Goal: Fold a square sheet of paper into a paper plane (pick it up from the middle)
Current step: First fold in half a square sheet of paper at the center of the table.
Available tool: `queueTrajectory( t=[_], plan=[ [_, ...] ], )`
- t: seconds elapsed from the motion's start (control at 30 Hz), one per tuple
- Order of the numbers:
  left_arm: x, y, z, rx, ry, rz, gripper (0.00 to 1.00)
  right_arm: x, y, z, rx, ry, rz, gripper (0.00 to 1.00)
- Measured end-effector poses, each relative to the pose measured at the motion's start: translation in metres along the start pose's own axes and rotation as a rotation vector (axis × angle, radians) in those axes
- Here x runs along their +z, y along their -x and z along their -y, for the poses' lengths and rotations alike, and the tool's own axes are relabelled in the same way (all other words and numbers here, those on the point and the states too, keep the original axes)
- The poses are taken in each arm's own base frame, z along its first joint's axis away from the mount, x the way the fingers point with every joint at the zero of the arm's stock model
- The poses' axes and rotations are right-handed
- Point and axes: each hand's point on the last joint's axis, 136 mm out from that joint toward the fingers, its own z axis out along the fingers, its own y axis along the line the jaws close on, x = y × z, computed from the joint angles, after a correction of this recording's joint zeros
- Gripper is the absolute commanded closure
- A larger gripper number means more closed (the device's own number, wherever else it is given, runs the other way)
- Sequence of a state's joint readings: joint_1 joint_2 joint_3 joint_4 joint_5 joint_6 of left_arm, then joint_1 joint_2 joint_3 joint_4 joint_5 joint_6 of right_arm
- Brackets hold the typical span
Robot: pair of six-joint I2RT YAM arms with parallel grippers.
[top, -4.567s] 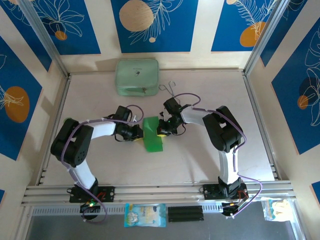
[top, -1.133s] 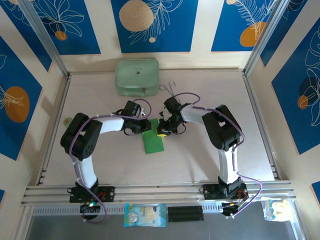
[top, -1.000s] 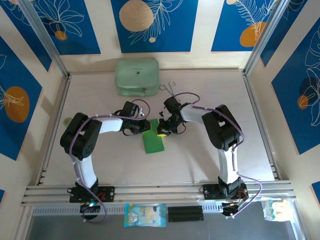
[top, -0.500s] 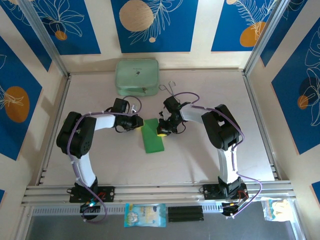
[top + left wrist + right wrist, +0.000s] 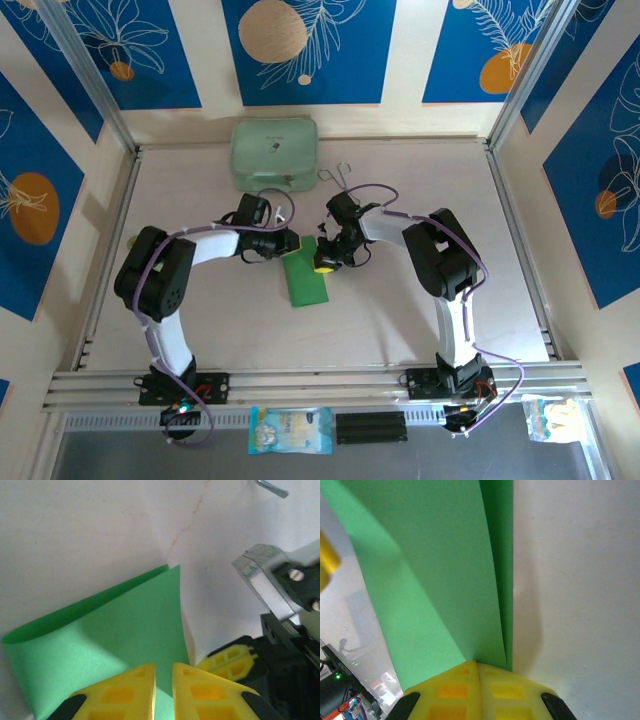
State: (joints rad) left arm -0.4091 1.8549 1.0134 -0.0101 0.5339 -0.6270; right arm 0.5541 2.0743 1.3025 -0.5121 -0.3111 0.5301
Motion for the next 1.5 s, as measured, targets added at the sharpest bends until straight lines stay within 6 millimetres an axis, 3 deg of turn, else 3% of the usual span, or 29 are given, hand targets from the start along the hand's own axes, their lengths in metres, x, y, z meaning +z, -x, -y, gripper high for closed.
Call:
queueTrajectory(
  t=[0.23, 0.33, 0.63, 0.73, 0.87, 1.0, 1.17, 1.33, 1.5],
  plan=[
    [0.006, 0.006, -0.032, -0.034, 0.110, -0.010, 0.83, 0.000, 0.000, 0.000, 0.000, 0.000, 0.000, 0.99],
    [0.004, 0.010, -0.036, -0.030, 0.121, -0.014, 0.83, 0.000, 0.000, 0.000, 0.000, -0.001, 0.000, 0.99],
    [-0.027, 0.049, -0.074, -0.108, 0.140, 0.063, 0.83, -0.001, 0.000, 0.000, -0.001, -0.003, 0.004, 0.98],
    [-0.037, 0.059, -0.074, -0.113, 0.139, 0.091, 0.82, -0.003, 0.002, 0.000, -0.010, -0.013, 0.016, 0.99],
    [-0.053, 0.061, -0.049, -0.072, 0.112, 0.122, 0.83, -0.009, 0.006, -0.003, -0.038, -0.061, 0.035, 0.98],
    [-0.064, 0.049, -0.016, -0.018, 0.060, 0.136, 0.83, -0.013, 0.008, -0.002, -0.095, -0.131, 0.048, 0.98],
    [-0.041, 0.016, 0.003, 0.011, 0.029, 0.043, 0.83, -0.017, 0.011, 0.000, -0.174, -0.170, 0.046, 0.98],
    [-0.012, -0.008, -0.004, 0.000, 0.038, -0.053, 0.84, -0.017, 0.012, -0.001, -0.258, -0.175, 0.030, 0.98],
    [0.003, -0.016, -0.020, -0.035, 0.065, -0.103, 0.84, -0.017, 0.013, -0.002, -0.316, -0.173, 0.017, 0.98]
  ],
)
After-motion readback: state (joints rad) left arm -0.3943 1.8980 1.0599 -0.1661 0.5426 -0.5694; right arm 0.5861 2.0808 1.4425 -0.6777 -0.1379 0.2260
